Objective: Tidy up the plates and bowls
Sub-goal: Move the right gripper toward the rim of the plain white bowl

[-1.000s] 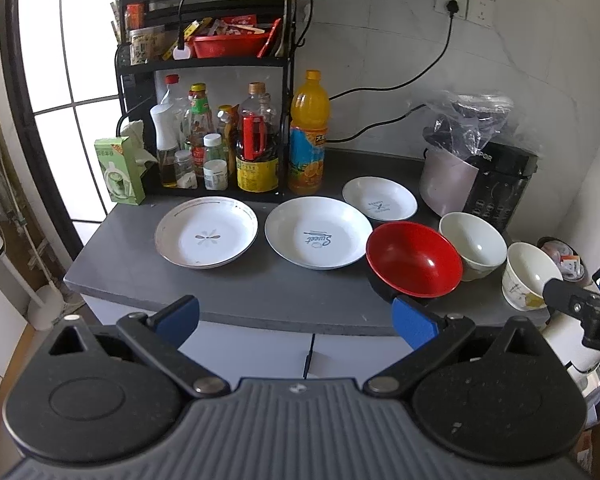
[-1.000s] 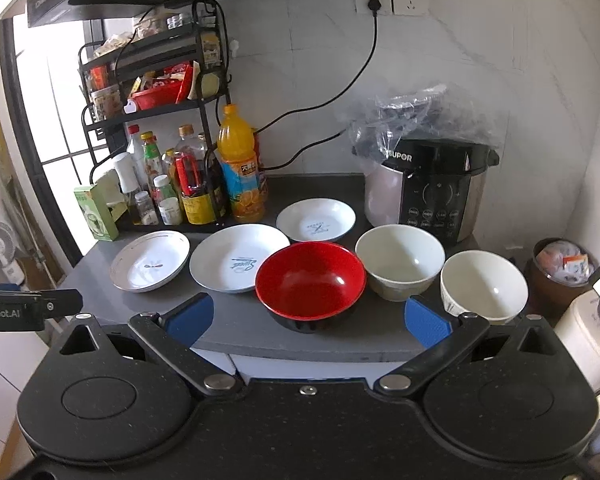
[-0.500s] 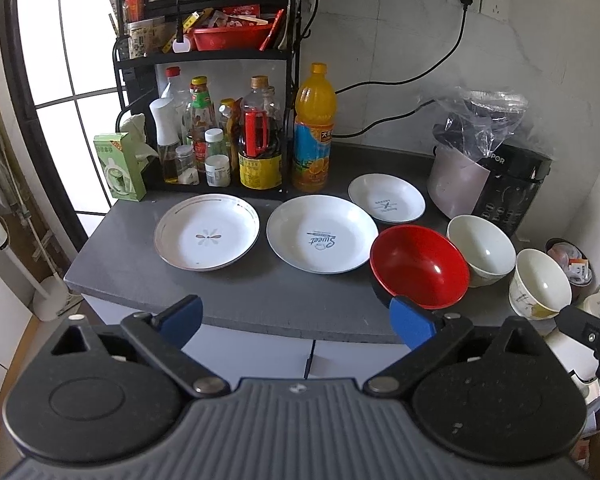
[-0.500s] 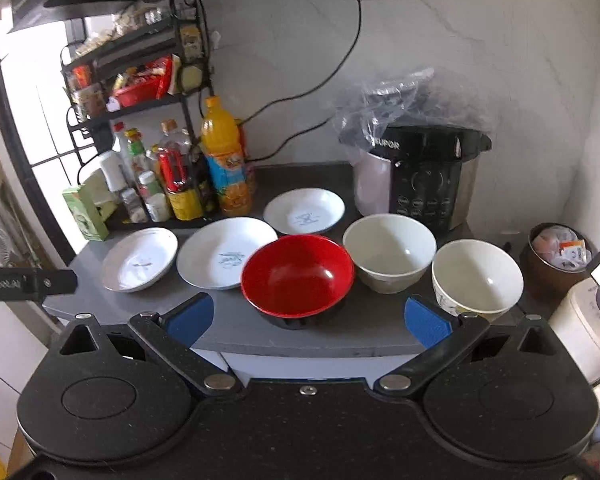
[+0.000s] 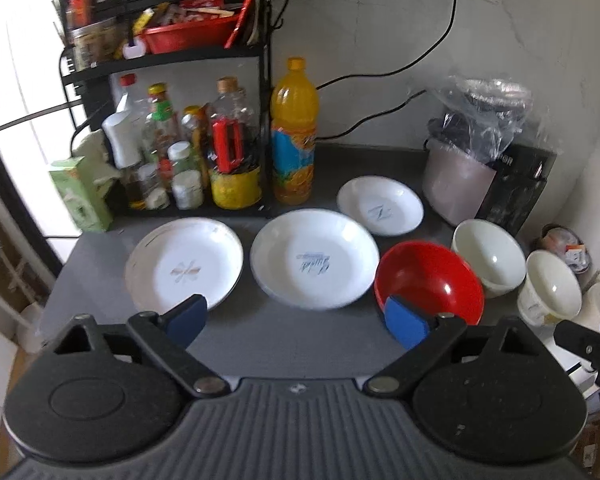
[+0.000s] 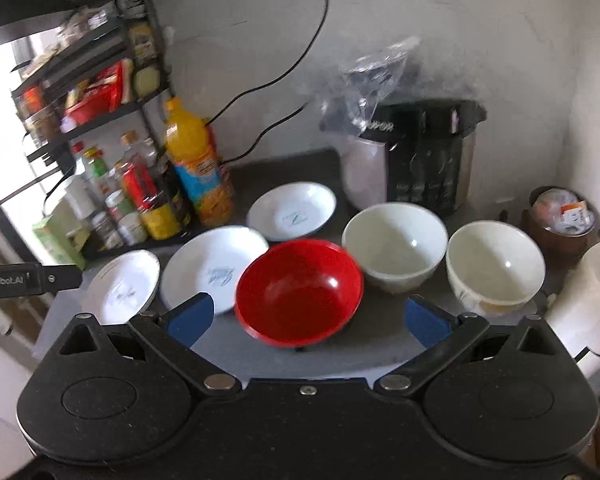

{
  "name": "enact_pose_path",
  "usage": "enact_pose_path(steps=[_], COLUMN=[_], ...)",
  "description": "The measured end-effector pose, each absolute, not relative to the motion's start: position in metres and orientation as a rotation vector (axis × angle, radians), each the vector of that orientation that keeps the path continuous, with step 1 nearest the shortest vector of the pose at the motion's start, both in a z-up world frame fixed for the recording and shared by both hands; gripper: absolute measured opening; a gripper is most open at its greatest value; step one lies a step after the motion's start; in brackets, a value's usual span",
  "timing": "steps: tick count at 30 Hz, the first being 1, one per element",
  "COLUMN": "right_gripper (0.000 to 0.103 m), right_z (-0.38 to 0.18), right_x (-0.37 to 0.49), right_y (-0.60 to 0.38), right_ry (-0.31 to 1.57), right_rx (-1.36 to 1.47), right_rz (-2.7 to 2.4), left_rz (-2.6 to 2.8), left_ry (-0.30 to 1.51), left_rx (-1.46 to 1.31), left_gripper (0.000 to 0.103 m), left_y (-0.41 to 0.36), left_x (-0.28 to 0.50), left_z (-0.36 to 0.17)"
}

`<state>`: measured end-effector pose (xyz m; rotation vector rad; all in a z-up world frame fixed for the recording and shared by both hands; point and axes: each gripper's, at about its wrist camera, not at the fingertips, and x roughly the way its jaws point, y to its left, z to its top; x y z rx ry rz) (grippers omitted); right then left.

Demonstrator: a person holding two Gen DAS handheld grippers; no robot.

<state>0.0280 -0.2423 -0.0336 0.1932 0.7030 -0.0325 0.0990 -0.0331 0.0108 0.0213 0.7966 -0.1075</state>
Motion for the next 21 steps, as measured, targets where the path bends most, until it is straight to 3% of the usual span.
enact_pose_path(steps=[10,21], right_gripper=[0.102,0.099], right_z=[-0.041,-0.051], right_x=[0.072,0.099], right_y=[-0.221,-0.208], right_ry=[0.732,0.77], right_rx=[0.27,0.286], right_rz=[-0.136,-0.181], left_rz=[-0.209,-0.303], left_ry=[0.805,0.833], left_rx=[0.044,0.091], left_gripper=[0.09,0.082], left_y=[-0.023,-0.03], left_x=[0.18,0.22], left_z=[-0.001,-0.018])
